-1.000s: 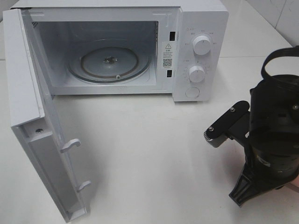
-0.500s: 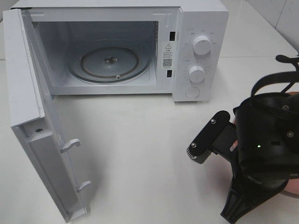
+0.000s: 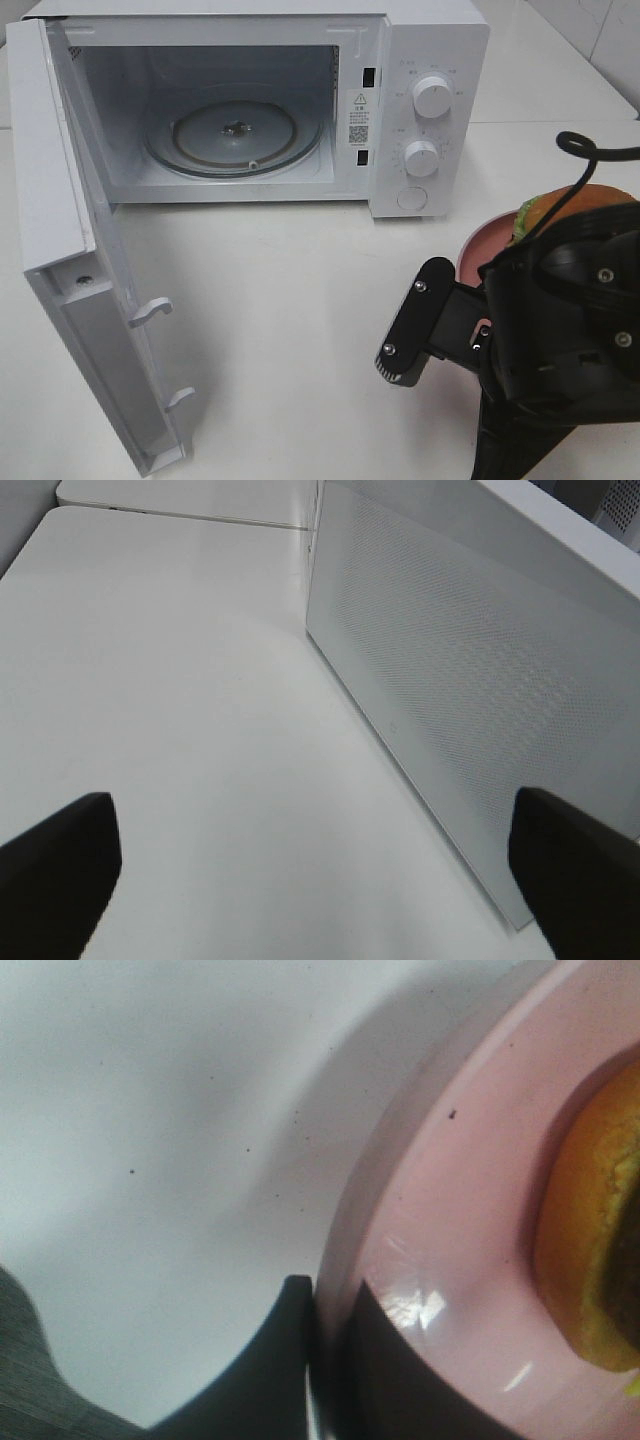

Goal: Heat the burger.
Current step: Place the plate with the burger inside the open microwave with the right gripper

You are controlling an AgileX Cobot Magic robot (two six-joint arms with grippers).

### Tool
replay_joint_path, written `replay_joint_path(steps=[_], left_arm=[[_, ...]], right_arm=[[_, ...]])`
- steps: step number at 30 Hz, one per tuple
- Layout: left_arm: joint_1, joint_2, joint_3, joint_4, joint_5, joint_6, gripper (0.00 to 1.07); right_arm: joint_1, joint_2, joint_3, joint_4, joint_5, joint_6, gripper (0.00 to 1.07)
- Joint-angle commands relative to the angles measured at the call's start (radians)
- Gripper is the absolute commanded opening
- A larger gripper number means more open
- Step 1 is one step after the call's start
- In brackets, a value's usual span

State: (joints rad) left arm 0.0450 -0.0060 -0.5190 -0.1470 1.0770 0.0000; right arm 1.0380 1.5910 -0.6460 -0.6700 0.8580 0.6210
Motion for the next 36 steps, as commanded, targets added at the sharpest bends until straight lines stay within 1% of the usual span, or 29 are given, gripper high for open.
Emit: replay_joint_path(steps=[1,7,14,17,19,22,24,27,33,35,36], left_arm=[[-0.003,-0.015,0.002,0.001,-0.008,0.006,0.98],[-0.003,-0.015,0.002,0.001,-0.008,0.006,0.98],[-0.003,-0.015,0.002,0.001,-0.008,0.006,0.98],[-0.003,-0.015,0.002,0.001,-0.008,0.006,0.98],[-0.003,-0.015,0.002,0.001,-0.008,0.006,0.98],[-0.003,-0.015,0.002,0.001,-0.008,0.006,0.98],[-0.003,-0.015,0.002,0.001,-0.008,0.006,0.98],[-0.003,-0.015,0.002,0.001,-0.008,0.006,0.98],[-0.003,-0.015,0.002,0.001,-0.008,0.006,0.98],[-0.003,-0.015,0.002,0.001,-0.008,0.006,0.98],[-0.003,-0.015,0.002,0.001,-0.008,0.006,0.98]], right_arm=[[0.003,-0.008,0.002,-0.058,0.020,-0.030,0.00],[0.003,-0.008,0.001,-0.068,-0.023,-0.090,0.00],[0.003,-0.008,0.001,-0.134,-0.079,-0.138,0.00],[0.003,-0.008,0.001,-0.137,-0.088,-0.156,0.00],[0.003,-0.008,0.001,-0.156,-0.124,-0.249,0.00],[0.003,-0.008,0.001,-0.163,-0.130,-0.273,0.00],[0.003,-0.008,0.001,-0.186,-0.150,-0.358,0.01],[0.003,-0.008,0.001,-0.203,-0.167,-0.403,0.01],[0.003,-0.008,0.001,-0.211,-0.192,-0.428,0.01],[0.003,-0.008,0.001,-0.211,-0.255,-0.431,0.01],[0.003,-0.008,0.001,-0.211,-0.255,-0.431,0.01]])
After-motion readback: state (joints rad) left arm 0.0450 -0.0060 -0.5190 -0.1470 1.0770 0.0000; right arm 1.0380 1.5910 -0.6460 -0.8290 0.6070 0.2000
